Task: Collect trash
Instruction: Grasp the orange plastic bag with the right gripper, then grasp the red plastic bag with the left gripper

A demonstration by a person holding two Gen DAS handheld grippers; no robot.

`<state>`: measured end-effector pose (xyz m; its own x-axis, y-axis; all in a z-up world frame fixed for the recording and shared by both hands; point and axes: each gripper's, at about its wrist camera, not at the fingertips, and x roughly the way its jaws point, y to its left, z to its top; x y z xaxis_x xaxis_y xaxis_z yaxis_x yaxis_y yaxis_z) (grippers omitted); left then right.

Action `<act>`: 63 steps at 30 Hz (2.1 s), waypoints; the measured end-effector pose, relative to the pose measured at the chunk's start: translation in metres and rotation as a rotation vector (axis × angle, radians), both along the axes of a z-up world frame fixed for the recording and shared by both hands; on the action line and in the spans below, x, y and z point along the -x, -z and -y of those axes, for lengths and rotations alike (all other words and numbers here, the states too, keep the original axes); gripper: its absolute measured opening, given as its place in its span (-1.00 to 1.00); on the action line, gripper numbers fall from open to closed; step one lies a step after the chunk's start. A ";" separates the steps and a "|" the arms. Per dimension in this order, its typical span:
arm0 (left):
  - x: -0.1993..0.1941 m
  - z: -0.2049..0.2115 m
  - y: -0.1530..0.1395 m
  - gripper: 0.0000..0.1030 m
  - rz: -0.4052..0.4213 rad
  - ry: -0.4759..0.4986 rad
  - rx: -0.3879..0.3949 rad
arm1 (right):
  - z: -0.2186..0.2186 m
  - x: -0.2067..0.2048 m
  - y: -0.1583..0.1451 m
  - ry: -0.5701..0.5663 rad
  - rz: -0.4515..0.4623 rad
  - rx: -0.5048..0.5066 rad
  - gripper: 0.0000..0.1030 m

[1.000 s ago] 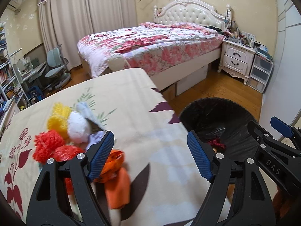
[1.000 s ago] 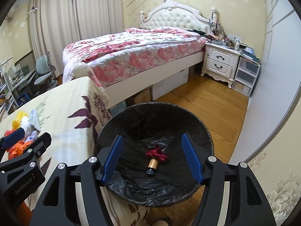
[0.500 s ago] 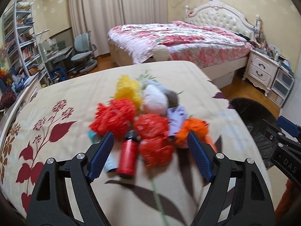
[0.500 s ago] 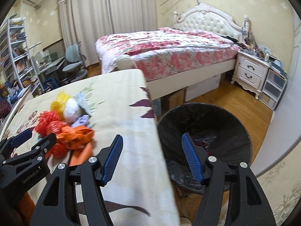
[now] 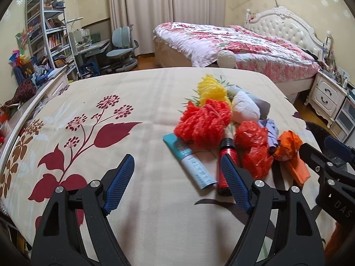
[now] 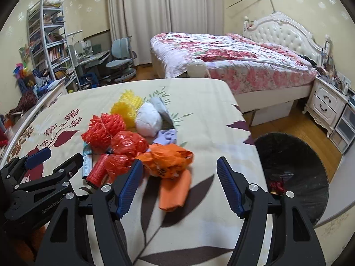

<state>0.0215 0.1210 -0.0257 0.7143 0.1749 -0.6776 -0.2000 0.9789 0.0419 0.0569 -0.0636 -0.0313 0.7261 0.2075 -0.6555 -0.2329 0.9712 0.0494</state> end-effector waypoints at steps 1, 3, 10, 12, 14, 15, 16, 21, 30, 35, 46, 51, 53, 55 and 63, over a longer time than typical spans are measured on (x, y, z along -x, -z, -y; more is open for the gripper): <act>0.000 -0.002 0.001 0.52 -0.001 -0.004 0.002 | -0.004 -0.001 0.001 -0.004 -0.002 0.004 0.31; 0.000 -0.006 0.002 0.52 -0.002 -0.009 0.005 | -0.010 -0.007 0.006 -0.005 -0.011 0.015 0.31; 0.000 -0.009 0.006 0.52 -0.008 -0.012 0.016 | -0.017 -0.017 0.016 -0.013 -0.052 0.021 0.21; 0.000 -0.009 0.006 0.52 -0.009 -0.011 0.016 | -0.017 -0.017 0.018 -0.021 -0.065 0.010 -0.01; 0.000 -0.008 0.007 0.52 -0.010 -0.008 0.019 | -0.017 -0.018 0.018 -0.024 -0.067 0.011 -0.08; 0.000 -0.006 0.007 0.52 -0.010 -0.005 0.019 | -0.017 -0.017 0.018 -0.025 -0.067 0.011 -0.14; -0.001 -0.004 0.007 0.52 -0.010 -0.002 0.018 | -0.016 -0.017 0.017 -0.025 -0.064 0.006 -0.20; 0.000 0.008 0.005 0.52 -0.005 0.027 0.023 | -0.009 -0.015 0.010 -0.015 -0.048 -0.013 -0.32; -0.006 0.035 0.002 0.52 -0.001 0.083 0.029 | 0.015 -0.011 -0.003 0.039 0.003 -0.002 -0.34; -0.013 0.054 0.001 0.52 0.005 0.125 0.016 | 0.036 -0.008 -0.005 0.083 0.015 0.003 -0.34; -0.034 0.079 0.017 0.14 -0.049 0.150 -0.040 | 0.064 -0.005 0.005 0.118 -0.002 -0.036 -0.34; -0.032 0.082 0.017 -0.22 -0.035 0.158 -0.074 | 0.066 -0.004 0.008 0.115 -0.007 -0.047 -0.34; -0.031 0.083 0.017 -0.53 -0.033 0.182 -0.066 | 0.066 -0.004 0.008 0.115 -0.007 -0.049 -0.34; -0.029 0.081 0.017 -0.53 -0.023 0.181 -0.048 | 0.066 -0.004 0.008 0.116 -0.006 -0.049 -0.34; -0.023 0.064 0.010 -0.61 0.004 0.163 0.001 | 0.068 -0.005 0.010 0.120 -0.008 -0.053 -0.34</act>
<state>0.0442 0.0574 -0.0358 0.7357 0.0554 -0.6750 -0.0386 0.9985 0.0400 0.0617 -0.1320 -0.0417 0.7423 0.1543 -0.6521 -0.1148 0.9880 0.1031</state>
